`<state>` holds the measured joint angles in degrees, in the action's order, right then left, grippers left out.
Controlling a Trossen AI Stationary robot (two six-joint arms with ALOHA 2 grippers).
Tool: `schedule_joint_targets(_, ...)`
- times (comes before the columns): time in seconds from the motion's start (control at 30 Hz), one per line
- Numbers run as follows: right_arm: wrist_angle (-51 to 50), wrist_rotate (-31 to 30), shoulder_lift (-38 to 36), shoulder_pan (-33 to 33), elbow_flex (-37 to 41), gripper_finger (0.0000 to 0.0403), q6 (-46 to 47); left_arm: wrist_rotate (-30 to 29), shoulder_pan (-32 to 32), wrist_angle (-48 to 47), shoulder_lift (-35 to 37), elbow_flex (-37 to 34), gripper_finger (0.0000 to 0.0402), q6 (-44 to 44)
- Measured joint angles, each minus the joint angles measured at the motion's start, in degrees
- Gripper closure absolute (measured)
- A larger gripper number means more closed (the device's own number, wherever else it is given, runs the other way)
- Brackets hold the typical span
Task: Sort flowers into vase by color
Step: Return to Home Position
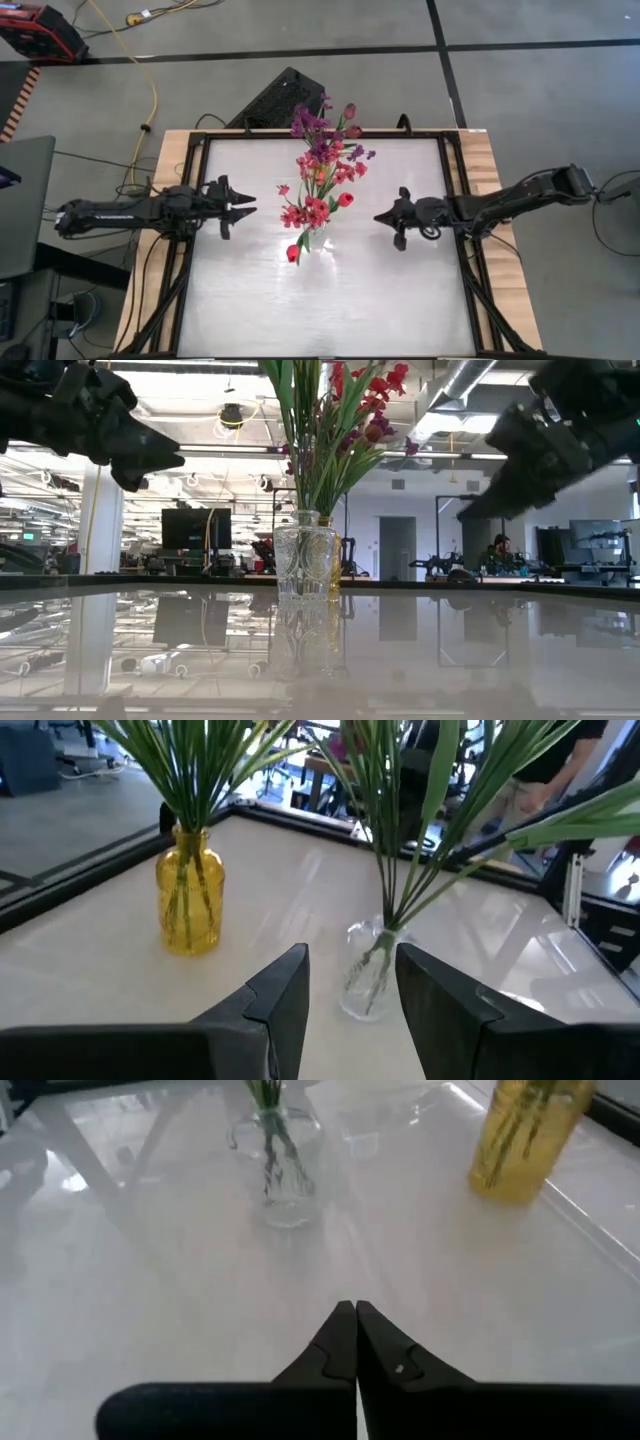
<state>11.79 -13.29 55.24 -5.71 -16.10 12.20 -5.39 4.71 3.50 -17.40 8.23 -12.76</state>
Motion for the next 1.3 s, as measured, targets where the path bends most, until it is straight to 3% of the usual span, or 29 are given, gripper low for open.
schedule_joint_targets(0.37,12.3,2.8,-9.8,7.4,15.5,0.0382,1.9,0.0,-0.2,-2.9,3.6,-0.9,0.0262,-4.0)
schedule_joint_targets(0.57,7.2,2.9,-14.5,9.8,15.6,0.0382,0.9,-0.5,-0.3,3.9,3.6,-6.7,0.0262,-3.1)
schedule_joint_targets(0.9,0.0,1.7,-23.6,16.1,15.7,0.0379,-0.9,-1.4,-0.2,4.5,3.6,-7.6,0.0262,5.9)
schedule_joint_targets(1.0,-0.2,1.0,-24.6,17.6,15.7,0.037,2.9,-3.1,-0.2,4.2,3.6,-7.6,0.0262,8.6)
schedule_joint_targets(1.3,-0.3,1.2,-24.5,19.0,15.7,0.0357,2.5,-8.8,-0.2,0.2,3.5,-7.7,0.0262,12.6)
